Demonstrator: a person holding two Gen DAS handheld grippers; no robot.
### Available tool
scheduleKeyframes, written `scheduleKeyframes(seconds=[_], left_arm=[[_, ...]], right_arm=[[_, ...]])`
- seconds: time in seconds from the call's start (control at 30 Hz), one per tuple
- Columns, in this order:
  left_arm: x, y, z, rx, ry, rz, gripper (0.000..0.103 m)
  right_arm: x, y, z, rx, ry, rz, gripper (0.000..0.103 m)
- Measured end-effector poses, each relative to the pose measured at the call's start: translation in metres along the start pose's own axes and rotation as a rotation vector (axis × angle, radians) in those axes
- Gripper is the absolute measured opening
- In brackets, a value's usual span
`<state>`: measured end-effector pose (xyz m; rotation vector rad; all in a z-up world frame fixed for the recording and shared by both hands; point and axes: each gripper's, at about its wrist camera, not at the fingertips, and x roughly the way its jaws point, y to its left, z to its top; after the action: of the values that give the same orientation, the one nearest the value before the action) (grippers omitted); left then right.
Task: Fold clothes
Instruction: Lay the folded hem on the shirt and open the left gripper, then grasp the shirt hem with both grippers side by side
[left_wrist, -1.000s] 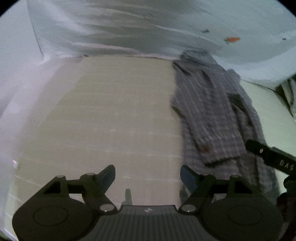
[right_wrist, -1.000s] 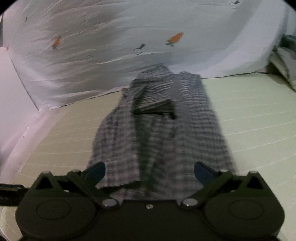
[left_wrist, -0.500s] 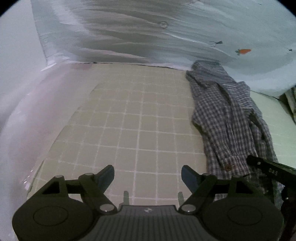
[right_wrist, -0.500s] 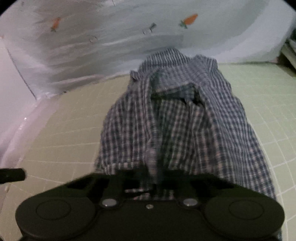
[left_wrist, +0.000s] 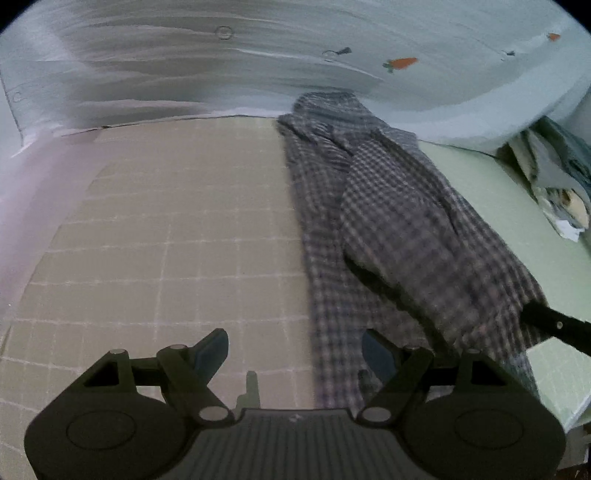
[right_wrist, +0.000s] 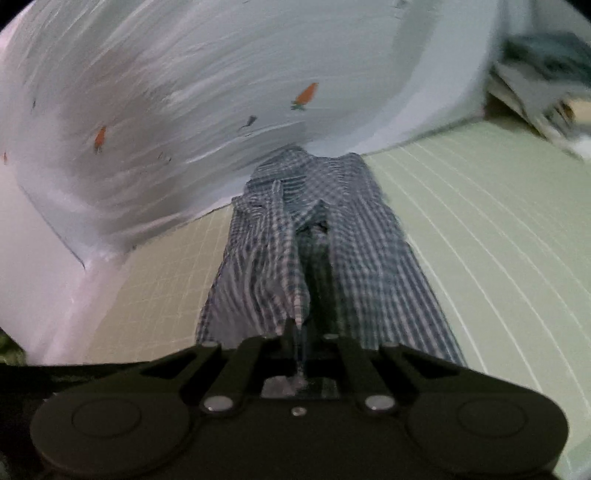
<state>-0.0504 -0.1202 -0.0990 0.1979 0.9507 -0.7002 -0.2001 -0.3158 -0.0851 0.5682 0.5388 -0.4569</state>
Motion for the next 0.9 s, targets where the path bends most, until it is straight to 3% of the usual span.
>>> scheduleKeyframes(seconds=[0.27,0.57,0.6,0.7,0.9], left_arm=[[-0.004,-0.032,-0.020,-0.054,0.024,0.027,0.080],[-0.001,-0.039,-0.056,-0.135,0.143,0.117,0.080],[0.000,-0.040,-0.059,-0.132,0.147,0.126,0.080],[0.001,-0.044,-0.067,-0.131,0.166,0.140,0.080],[0.004,-0.051,-0.081,-0.130,0.205,0.154,0.080]], right_arm=[[-0.016,-0.041,-0.009,0.041,0.076,-0.020,0.002],[-0.015,-0.067,-0.022,-0.049,0.200,-0.083,0.004],[-0.014,-0.068,-0.023,-0.069,0.210,-0.092,0.010],[-0.014,-0.070,-0.028,-0.129,0.235,-0.119,0.041],[-0.010,-0.069,-0.045,-0.202,0.302,-0.146,0.064]])
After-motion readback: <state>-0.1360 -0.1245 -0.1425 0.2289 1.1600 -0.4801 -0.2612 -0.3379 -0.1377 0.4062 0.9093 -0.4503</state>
